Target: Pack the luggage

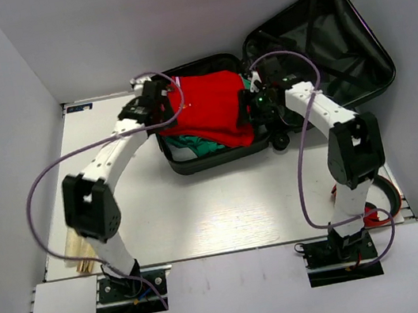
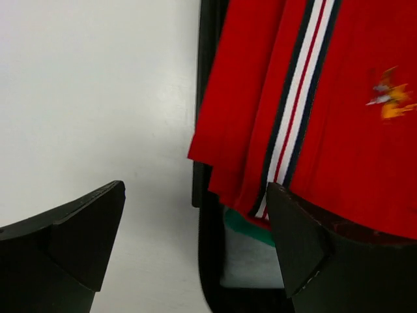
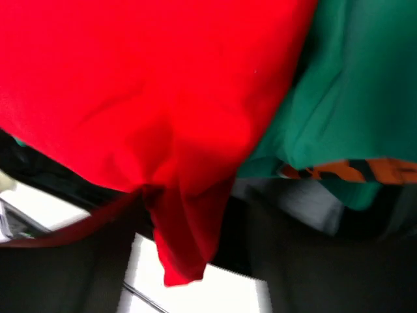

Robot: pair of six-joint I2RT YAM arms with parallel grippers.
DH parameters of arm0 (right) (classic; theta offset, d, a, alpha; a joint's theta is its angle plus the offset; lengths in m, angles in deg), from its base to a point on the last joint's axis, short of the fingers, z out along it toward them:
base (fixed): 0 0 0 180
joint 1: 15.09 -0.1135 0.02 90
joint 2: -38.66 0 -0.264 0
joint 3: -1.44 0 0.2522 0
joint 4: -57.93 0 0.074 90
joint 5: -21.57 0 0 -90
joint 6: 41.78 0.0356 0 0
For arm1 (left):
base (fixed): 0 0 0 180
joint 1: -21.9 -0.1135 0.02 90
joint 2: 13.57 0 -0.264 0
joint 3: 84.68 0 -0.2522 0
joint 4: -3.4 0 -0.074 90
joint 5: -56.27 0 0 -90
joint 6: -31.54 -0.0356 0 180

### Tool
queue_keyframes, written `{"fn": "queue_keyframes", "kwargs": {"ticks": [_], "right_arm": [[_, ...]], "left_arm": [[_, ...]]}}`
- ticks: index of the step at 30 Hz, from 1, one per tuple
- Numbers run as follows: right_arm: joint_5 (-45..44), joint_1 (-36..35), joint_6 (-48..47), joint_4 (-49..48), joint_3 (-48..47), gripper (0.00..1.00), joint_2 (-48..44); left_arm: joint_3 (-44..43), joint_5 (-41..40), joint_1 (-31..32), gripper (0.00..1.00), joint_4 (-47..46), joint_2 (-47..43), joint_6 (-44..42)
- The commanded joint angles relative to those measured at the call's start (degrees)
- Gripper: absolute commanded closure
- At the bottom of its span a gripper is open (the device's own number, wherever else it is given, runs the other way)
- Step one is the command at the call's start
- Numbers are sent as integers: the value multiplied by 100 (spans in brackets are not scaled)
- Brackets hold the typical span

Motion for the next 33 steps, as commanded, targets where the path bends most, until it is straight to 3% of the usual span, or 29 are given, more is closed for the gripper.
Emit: {"fn": "queue_keyframes", "kwargs": {"ticks": [1, 3, 4, 5, 6, 7, 8, 9, 10, 12, 16, 24, 25, 26, 27, 28, 30, 31, 32, 33], "right_arm": [[89, -70, -90, 227, -164, 42, 157], [81, -131, -100, 158, -85, 60, 185], [28, -149, -134, 148, -84, 67, 211], [-16, -132, -161, 209, -206, 92, 194], [-112, -132, -213, 288, -277, 100, 185], [-278, -132, -257, 341, -321, 100, 176], [-480, -123, -301, 367, -478, 100, 132], [-586, -123, -398, 507, -637, 100, 80], [-657, -114, -468, 586, -830, 100, 88], [-1140, -79, -644, 1023, -1276, 100, 140], [-2045, -18, -891, 1553, -1526, 100, 220], [-1703, 202, -1145, 1932, -1315, 100, 572], [-1704, 228, -1146, 1862, -1184, 88, 554], [-1704, 220, -1180, 1836, -1148, 67, 528], [-1660, 220, -1337, 1792, -1148, 40, 423], [-1616, 220, -1374, 1774, -1200, 33, 291], [-1354, 193, -1636, 1721, -1262, 21, 11], [-1152, 185, -1690, 1704, -1358, 11, -226], [-1054, 202, -1865, 1564, -1394, 10, -489], [-975, 211, -1892, 1572, -1342, 10, -605]], "left_arm": [[-289, 904, 12, 0, 338, 395, 320], [-280, 1387, 12, 0, 92, 449, 373], [-271, 1573, 47, 6, 39, 475, 408], [-263, 1688, 47, 18, -31, 528, 400], [-271, 1724, 73, 28, -49, 546, 408], [-210, 1785, 91, 42, -50, 546, 408], [-184, 1986, 82, 77, -67, 520, 417], [-44, 2031, 117, 91, -102, 424, 391], [44, 2040, 152, 100, -128, 345, 382], [587, 2137, 275, 100, -434, -121, 356], [1301, 2102, 530, 100, -744, -719, 355], [1716, 2005, 706, 100, -473, -966, 400], [1672, 1918, 706, 100, -384, -957, 408], [1610, 1874, 698, 94, -279, -922, 417], [1340, 1821, 689, 80, 174, -904, 426], [1259, 1586, 689, 47, 309, -930, 391], [1057, 1217, 706, 35, 625, -1262, 163], [1012, 1110, 698, 12, 705, -1378, -255], [968, 996, 672, 0, 880, -1657, -425], [846, 429, 645, 0, 1204, -1782, -496]]}}
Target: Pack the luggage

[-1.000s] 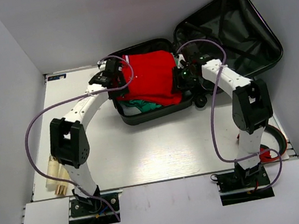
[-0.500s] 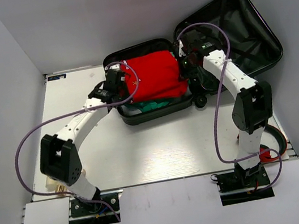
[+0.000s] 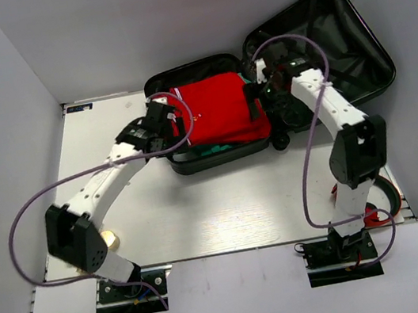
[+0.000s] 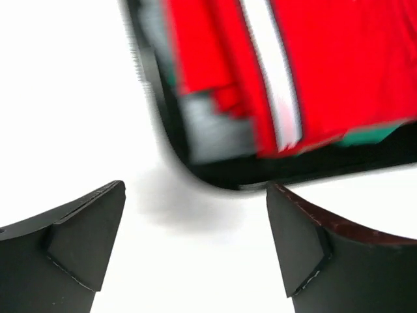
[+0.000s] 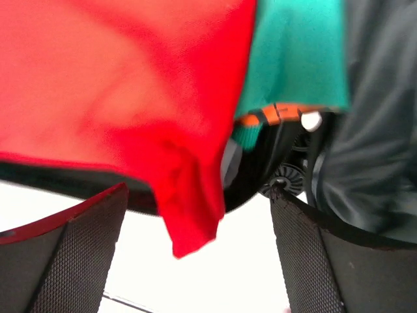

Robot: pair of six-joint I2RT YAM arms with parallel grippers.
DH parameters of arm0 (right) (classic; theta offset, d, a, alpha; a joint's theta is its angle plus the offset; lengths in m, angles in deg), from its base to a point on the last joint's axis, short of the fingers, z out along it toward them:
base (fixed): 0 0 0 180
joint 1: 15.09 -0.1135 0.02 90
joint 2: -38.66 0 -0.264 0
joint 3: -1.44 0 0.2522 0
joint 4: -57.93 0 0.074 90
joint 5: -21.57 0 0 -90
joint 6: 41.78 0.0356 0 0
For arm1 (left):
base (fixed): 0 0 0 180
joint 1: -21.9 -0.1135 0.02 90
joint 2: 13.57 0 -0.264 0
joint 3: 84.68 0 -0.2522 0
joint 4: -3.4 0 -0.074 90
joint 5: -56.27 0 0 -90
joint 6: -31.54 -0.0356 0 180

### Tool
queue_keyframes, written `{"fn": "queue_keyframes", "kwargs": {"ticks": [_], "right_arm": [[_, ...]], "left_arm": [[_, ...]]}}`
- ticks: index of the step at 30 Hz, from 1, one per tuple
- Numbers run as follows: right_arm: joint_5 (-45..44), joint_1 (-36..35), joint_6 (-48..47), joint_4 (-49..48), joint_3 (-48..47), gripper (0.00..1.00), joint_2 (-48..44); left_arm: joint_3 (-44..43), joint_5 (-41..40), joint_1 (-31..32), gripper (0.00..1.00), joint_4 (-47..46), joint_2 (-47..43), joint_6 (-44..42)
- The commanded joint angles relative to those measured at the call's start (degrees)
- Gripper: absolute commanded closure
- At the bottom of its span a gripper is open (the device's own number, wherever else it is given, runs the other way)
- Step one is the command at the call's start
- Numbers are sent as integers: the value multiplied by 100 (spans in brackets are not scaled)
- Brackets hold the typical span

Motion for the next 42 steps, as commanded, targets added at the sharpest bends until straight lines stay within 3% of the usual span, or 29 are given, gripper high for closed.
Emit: {"fn": "queue_keyframes", "kwargs": {"ticks": [1, 3, 6, 7, 9, 11, 15, 18, 24, 32, 42], "right_arm": [[487, 91, -522, -144, -141, 10, -1045], [621, 91, -496, -443, 236, 10, -1572], [937, 91, -382, -636, 728, 10, -2100], [938, 91, -321, -671, 807, 10, -2266], [903, 82, -329, -663, 1079, 10, -2452], [903, 91, -58, -715, 1186, 10, -2602], [1368, 108, -48, -716, 1064, 10, -2419], [1710, 99, -31, -514, 730, 10, -2164], [2028, 100, 84, -470, 413, 10, -1908], [2028, 99, 128, -408, 70, 10, -1574], [2203, 91, 163, -30, -808, 10, -731]], "left_arm": [[-458, -1002, -124, 0, 1101, -1200, -580], [-388, -1046, -528, 0, 1705, -1457, -808], [410, -1090, -1143, 0, 2034, -2160, -984], [1134, -1081, -1310, 0, 2035, -2623, -1115], [1684, -959, -1634, 0, 1598, -3047, -1868], [2762, -775, -1724, 0, 924, -3425, -2614], [4030, 13, -2310, 0, 288, -3989, -2953], [4646, -25, -2542, 0, -265, -4235, -3040], [4860, 183, -3374, 0, -751, -4140, -3278], [4456, 455, -4447, 0, -611, -3147, -3367], [4605, 62, -4704, 0, -988, -2637, -3384]]}}
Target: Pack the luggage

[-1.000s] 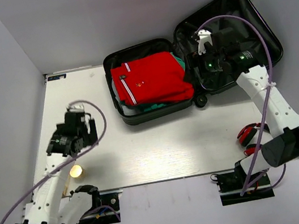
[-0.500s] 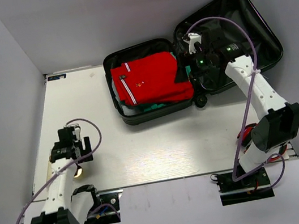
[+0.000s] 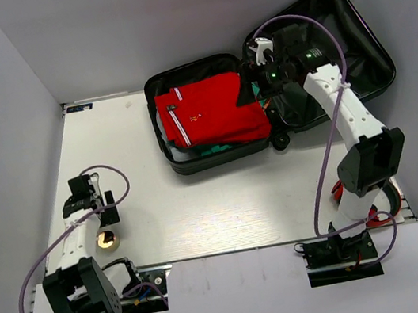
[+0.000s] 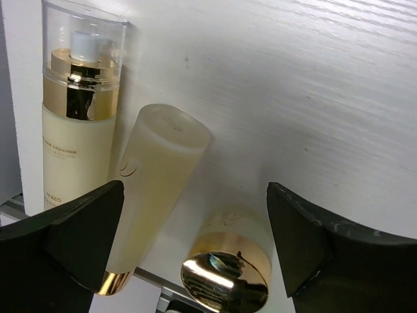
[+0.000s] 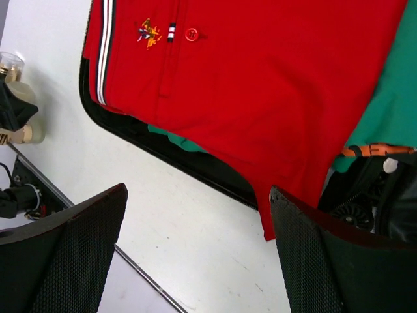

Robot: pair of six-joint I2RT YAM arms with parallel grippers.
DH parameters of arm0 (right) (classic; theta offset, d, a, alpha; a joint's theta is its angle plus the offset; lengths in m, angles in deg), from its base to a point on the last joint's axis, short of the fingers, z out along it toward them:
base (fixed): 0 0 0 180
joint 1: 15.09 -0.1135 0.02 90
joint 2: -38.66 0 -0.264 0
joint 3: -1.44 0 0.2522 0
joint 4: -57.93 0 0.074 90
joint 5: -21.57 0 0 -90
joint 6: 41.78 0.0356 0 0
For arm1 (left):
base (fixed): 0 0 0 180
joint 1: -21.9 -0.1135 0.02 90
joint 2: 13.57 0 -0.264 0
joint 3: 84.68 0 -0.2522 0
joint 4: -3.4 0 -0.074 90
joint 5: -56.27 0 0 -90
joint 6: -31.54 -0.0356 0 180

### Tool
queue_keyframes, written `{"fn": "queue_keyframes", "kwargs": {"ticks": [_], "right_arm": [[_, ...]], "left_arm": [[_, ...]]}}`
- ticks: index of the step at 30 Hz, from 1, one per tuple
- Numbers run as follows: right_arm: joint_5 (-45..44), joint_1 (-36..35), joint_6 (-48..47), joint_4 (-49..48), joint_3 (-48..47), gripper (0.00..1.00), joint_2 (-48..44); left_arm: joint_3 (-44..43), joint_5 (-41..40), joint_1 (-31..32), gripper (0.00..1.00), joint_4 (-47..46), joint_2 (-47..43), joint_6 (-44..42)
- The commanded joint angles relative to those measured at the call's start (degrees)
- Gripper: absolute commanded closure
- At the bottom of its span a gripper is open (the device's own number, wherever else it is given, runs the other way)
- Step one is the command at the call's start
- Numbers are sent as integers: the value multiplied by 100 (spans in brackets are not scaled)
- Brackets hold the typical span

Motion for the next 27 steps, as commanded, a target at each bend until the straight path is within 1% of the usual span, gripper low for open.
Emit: {"fn": "queue_keyframes", "kwargs": {"ticks": [1, 6, 10, 12, 13, 17, 19, 20, 22, 25, 26, 27], "right_arm": [[210, 18, 49, 243, -417, 10, 220], [158, 10, 32, 305, -550, 10, 379], [113, 10, 32, 314, -594, 10, 458], [105, 27, 67, 296, -646, 10, 476], [96, 27, 84, 305, -647, 10, 493], [69, 19, 120, 340, -673, 10, 502], [52, 19, 120, 331, -664, 10, 494], [43, 19, 137, 331, -673, 10, 485], [34, 19, 172, 314, -664, 10, 459], [-1, 27, 172, 287, -603, 10, 397], [-36, 19, 190, 279, -577, 10, 371], [-45, 36, 199, 209, -489, 10, 344]], "left_arm": [[8, -6, -83, 0, -149, 246, 32], [-62, -173, -241, 0, -237, 423, 111], [-80, -24, -452, 3, -308, 502, 164], [-80, 63, -505, 7, -334, 581, 155], [-97, 125, -497, 13, -343, 720, 208], [-62, 169, -514, 19, -334, 1073, 331], [-80, 134, -479, 26, -299, 1257, 410], [-88, 134, -488, 32, -308, 1371, 480], [-141, 152, -514, 35, -255, 1459, 533], [-202, 152, -505, 54, -211, 1478, 603], [-272, 178, -514, 64, -220, 1478, 630], [-334, 187, -514, 83, -202, 1478, 665]]}}
